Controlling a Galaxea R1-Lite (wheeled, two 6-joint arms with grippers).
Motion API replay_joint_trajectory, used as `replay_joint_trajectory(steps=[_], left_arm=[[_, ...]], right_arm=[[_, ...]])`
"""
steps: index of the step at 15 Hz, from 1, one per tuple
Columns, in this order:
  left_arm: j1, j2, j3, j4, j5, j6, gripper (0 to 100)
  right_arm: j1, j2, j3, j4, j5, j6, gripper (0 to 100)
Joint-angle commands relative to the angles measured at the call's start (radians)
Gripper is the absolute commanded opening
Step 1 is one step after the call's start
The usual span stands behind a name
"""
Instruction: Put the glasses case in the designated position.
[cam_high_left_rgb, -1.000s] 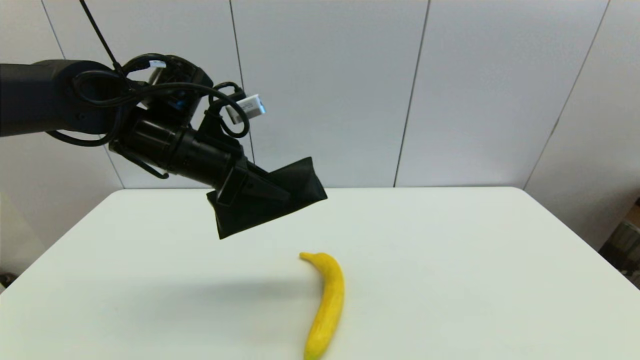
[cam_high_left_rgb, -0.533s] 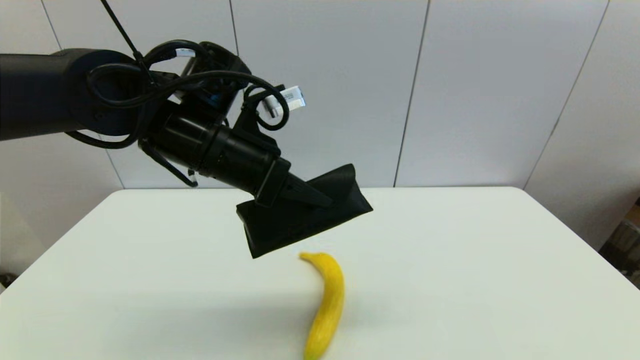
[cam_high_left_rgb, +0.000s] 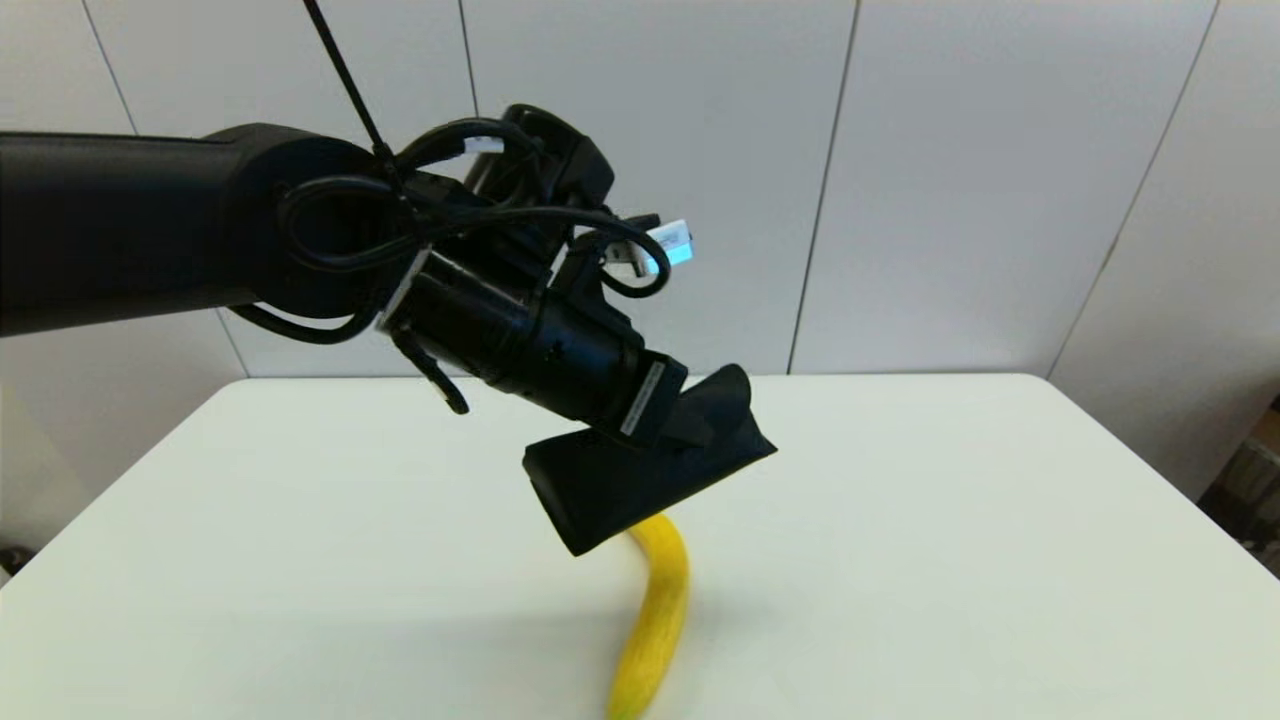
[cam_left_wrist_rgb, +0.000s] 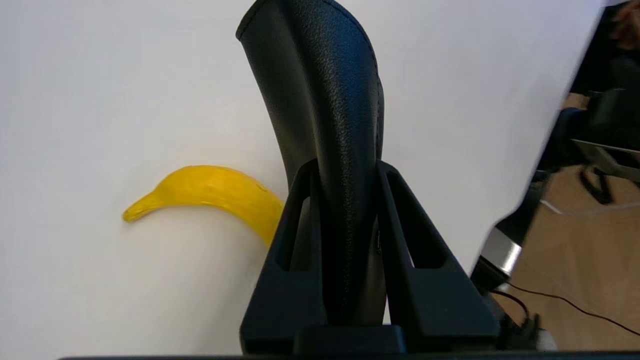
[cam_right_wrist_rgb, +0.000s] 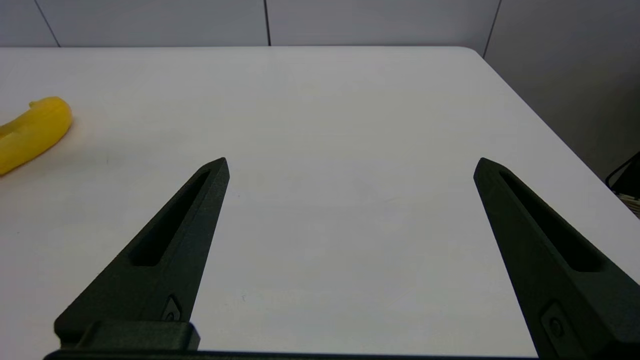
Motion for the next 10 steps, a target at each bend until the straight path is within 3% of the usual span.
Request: replay_joint_trajectory(steps=[1, 10], left_arm=[[-0.065, 0.019, 0.004, -0.010, 0.083, -0.012, 0], [-0.171, 0.050, 0.038, -0.088, 0.099, -0.033, 0]], right_arm=[[0.000, 0.001, 0.000, 0.000, 0.000, 0.000, 100], [0.000, 0.001, 0.000, 0.000, 0.000, 0.000, 100]])
